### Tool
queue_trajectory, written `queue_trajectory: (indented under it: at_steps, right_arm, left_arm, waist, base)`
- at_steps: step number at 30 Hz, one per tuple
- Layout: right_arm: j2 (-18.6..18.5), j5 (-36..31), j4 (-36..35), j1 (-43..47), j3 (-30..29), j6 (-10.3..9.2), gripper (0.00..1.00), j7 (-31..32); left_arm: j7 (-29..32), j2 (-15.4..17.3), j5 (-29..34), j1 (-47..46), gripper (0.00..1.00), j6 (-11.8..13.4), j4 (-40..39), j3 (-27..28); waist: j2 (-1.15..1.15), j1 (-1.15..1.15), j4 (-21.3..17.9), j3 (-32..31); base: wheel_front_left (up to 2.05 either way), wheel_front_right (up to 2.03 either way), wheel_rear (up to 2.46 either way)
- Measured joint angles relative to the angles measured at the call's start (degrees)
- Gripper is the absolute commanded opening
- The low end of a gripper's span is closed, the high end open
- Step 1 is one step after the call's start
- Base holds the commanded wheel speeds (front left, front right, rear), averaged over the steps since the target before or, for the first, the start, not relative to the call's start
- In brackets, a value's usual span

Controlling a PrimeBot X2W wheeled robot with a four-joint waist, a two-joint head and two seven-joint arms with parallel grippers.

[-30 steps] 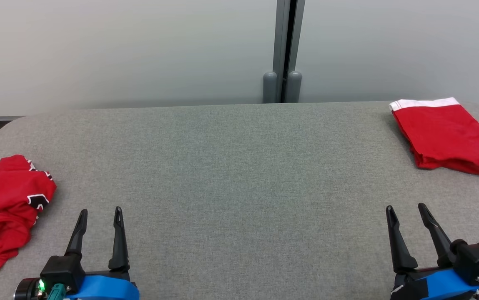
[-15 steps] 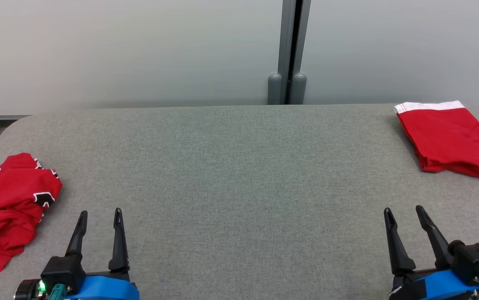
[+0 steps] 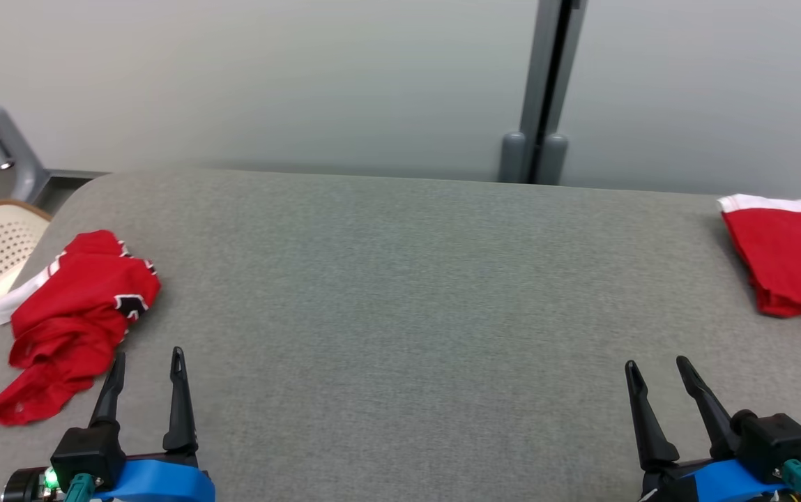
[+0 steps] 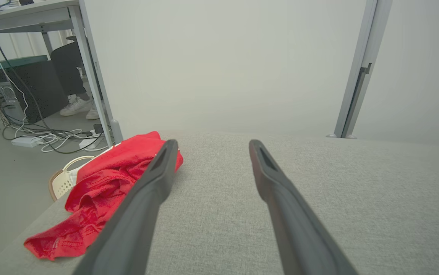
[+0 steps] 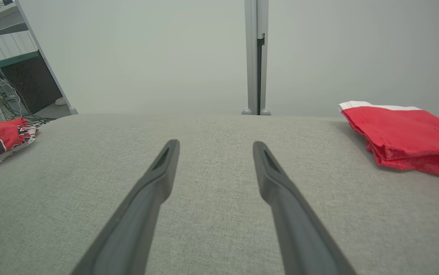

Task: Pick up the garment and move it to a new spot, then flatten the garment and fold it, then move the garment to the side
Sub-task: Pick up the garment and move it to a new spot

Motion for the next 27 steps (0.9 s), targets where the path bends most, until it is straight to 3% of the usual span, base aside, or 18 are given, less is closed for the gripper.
queue_trajectory:
  at_steps: [27]
  right_arm:
    - [0.0,0.8,4.7,-1.0,2.8,0.00,1.00,-1.9]
  left_arm:
    - [0.4,3.3,-1.6,1.3,1.00,2.1,-1.3,2.3]
  waist:
    - [0.00,0.00,18.1,-0.1]
  base:
    - [0.00,0.00,0.00]
